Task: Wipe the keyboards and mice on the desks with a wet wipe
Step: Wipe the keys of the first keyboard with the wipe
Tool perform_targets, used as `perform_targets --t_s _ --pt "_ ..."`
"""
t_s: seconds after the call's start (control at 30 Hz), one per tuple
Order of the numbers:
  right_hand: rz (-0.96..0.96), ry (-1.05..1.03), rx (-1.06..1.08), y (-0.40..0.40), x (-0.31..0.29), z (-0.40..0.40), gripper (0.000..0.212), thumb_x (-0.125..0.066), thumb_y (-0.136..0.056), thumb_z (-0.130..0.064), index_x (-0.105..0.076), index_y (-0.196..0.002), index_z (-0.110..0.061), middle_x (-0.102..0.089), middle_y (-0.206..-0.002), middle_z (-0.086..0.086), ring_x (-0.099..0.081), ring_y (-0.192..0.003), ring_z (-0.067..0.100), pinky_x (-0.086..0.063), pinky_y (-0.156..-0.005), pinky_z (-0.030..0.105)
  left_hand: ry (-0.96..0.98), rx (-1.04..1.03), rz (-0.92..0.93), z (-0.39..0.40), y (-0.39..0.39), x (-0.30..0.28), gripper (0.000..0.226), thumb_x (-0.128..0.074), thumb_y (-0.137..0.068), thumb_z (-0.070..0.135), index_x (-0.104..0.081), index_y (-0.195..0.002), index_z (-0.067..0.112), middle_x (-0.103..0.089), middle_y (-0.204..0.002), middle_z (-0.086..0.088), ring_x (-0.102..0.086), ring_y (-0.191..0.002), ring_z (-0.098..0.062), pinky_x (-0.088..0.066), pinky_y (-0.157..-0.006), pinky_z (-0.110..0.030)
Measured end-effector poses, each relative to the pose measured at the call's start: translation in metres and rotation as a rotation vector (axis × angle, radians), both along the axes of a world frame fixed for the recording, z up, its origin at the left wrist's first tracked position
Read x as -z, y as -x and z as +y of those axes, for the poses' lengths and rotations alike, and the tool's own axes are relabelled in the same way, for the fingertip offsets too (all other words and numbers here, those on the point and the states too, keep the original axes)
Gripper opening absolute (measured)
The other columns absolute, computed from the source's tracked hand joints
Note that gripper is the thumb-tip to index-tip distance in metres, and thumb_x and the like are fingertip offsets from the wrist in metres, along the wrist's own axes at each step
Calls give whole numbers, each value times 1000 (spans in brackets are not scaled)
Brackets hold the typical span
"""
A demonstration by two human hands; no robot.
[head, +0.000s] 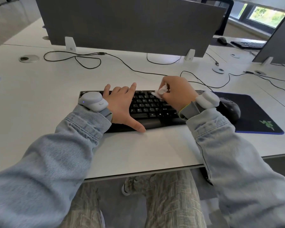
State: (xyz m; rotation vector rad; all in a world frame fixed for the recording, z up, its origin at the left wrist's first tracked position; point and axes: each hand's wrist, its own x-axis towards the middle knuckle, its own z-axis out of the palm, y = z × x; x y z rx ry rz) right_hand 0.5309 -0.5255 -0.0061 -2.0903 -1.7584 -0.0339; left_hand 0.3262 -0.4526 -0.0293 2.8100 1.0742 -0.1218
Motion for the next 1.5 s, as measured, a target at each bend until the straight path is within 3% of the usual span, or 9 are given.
perform_targets --t_s 0.13,0.3,0.5,0.63,0.73,0.8,0.93,1.13,1.5 --pt "43 84 -161 20 12 -11 10 -61 -84 -32 -60 -82 -23 -60 -77 -9 -56 -78 17 -46 -75 35 5 -1 5 0 1 0 163 -58 -38 100 14 -159 17 -24 -161 -2 -19 -150 -26 2 -122 -57" --pt "-158 187 21 -1 -3 -20 7 -55 -88 -28 -57 -86 -22 -55 -81 -6 -50 -84 20 -33 -81 36 9 3 6 2 1 1 169 -49 -28 106 14 -158 18 -25 -159 -1 -20 -149 -25 2 -122 -57" --pt "16 119 -119 16 10 -32 9 -60 -85 -32 -58 -80 -25 -60 -78 -11 -56 -80 17 -42 -79 38 -4 8 3 0 1 2 168 -35 -22 105 14 -158 19 -28 -157 -1 -23 -147 -27 0 -122 -56" --pt "-129 126 -34 8 3 -33 6 -57 -88 -28 -54 -83 -26 -53 -78 -11 -47 -81 16 -32 -84 37 7 3 -5 0 1 1 168 -38 -23 104 13 -159 19 -26 -158 0 -21 -148 -26 1 -122 -55" --pt "-87 94 -49 16 8 -34 4 -57 -88 -26 -56 -85 -27 -56 -80 -11 -53 -83 17 -37 -88 38 26 11 -9 0 1 1 167 -47 -27 104 13 -159 20 -25 -159 -1 -19 -149 -27 3 -122 -56" --pt "-90 116 -42 18 9 -35 3 -58 -88 -28 -58 -86 -27 -58 -83 -9 -56 -89 19 -39 -90 40 31 7 -6 -1 1 0 168 -42 -24 103 13 -158 20 -24 -159 -1 -18 -149 -27 3 -122 -56" --pt "-207 75 67 13 2 -36 8 -54 -88 -24 -60 -93 -26 -62 -90 -6 -57 -93 22 -32 -89 40 28 7 -1 -1 0 0 166 -54 -32 103 13 -159 19 -24 -159 -1 -18 -149 -26 3 -122 -56" --pt "-78 16 -126 65 24 -46 10 -57 -89 -31 -50 -89 -24 -59 -89 -6 -54 -88 22 -34 -84 41 19 5 4 -1 0 0 165 -52 -32 104 14 -158 21 -22 -161 -1 -16 -150 -26 2 -123 -56" --pt "-14 13 174 8 32 -79 11 -56 -89 -25 -45 -87 -24 -58 -89 -5 -54 -84 24 -33 -83 40 33 -5 21 -3 1 -1 163 -40 -25 102 14 -158 25 -21 -160 1 -17 -150 -25 1 -123 -55"
